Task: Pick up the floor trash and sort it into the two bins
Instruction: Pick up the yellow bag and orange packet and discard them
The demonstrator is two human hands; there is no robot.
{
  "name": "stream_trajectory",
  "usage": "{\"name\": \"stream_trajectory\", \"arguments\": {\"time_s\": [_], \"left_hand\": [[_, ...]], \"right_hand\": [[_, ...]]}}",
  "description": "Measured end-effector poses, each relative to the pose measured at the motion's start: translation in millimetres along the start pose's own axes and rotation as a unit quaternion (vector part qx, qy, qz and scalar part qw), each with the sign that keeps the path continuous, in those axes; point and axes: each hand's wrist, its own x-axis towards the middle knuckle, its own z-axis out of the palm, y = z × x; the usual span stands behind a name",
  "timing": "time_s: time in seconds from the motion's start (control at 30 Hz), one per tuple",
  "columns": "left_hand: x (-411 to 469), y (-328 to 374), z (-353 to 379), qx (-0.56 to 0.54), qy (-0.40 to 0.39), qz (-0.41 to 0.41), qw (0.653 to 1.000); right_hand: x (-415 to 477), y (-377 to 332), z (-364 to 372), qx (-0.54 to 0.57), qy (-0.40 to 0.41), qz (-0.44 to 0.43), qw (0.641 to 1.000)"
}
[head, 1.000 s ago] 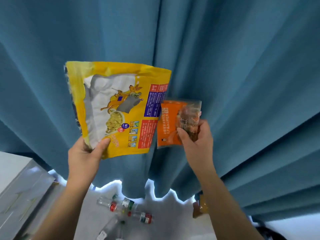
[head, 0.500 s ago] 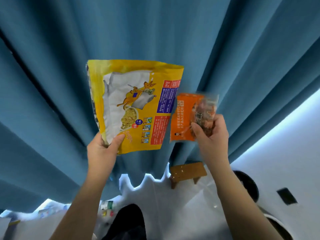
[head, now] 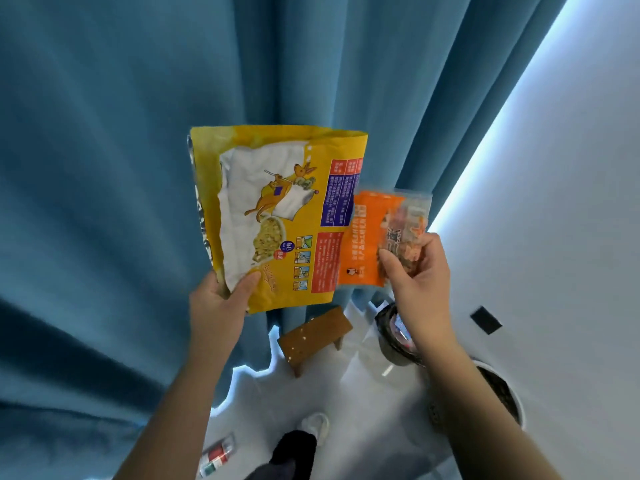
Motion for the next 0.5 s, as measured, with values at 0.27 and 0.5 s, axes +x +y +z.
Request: {"name": "stream_trajectory", "arguments": {"time_s": [0.27,0.5], "left_hand": [[55,4,169,-0.002,-0.166,0.017,0.986],[50,-11,306,0.067,-0.257,0.014,0.964]], "right_hand": [[87,58,-99,-0.049,0.106,0.059,0.991],[122,140,-203,-0.073,0.166,0.141,0.973]]}}
